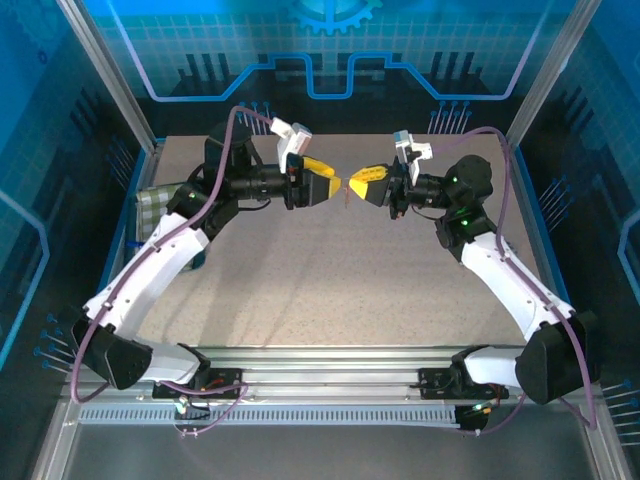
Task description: Remove the keys from the keyring
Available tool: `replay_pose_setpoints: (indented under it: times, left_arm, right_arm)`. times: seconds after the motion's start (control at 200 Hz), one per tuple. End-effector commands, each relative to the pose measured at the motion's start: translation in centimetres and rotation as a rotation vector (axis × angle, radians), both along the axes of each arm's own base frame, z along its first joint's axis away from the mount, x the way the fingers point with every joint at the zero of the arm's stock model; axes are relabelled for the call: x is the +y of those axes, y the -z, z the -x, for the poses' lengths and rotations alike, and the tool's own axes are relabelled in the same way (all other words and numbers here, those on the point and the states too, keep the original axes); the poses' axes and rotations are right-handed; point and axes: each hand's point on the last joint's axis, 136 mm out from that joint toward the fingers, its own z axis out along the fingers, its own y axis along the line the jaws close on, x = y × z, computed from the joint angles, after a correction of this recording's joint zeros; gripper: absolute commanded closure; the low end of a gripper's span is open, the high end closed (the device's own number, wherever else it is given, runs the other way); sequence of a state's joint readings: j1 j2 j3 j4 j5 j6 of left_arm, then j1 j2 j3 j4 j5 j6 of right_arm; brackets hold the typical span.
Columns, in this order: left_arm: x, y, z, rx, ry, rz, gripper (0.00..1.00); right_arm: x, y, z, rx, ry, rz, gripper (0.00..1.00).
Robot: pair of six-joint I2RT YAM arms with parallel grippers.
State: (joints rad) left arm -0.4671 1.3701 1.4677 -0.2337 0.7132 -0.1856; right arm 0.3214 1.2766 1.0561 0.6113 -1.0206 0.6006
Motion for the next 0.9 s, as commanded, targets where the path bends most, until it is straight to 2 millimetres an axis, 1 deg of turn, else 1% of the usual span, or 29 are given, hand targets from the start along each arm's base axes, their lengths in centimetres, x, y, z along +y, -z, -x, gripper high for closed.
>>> replay_pose_setpoints:
  times: [0.0,0.1,0.305,0.586,0.781,0.846,0.896]
  left_arm:
    - [0.2,-1.0,1.6,-0.006,0.054,0.018,0.54]
    - [0.1,-0.6,1.5,0.006,0.058,0.015,0.55]
    - [-0.2,-0.6,1.0,0.004,0.056,0.034,0.54]
    - [-0.8,-0.4,0.6,0.013,0.068,0.046,0.55]
    - [-1.6,0.1,0.9,0.02,0.093,0.025,0.63]
    - [-1.7,0.2,0.9,0.024,0.094,0.02,0.67]
    - [-1.7,0.2,0.9,0.025,0.094,0.02,0.68]
  right_arm:
    - [0.0,-1.3,0.9,-0.05,-0.024,0.011,1.0]
    - [0.1,-1.6,1.0,-0.054,-0.028,0.008,1.0]
    - [0.3,-1.9,1.0,-0.057,-0.028,0.004,1.0]
    - [0.6,-1.6,1.0,-0.049,-0.038,0.007,1.0]
    - [0.6,-1.8,0.9,-0.053,-0.035,0.004,1.0]
    - [0.6,-1.7,1.0,-0.052,-0.04,0.006,1.0]
    - [0.6,-1.8,1.1,-0.052,-0.045,0.008,1.0]
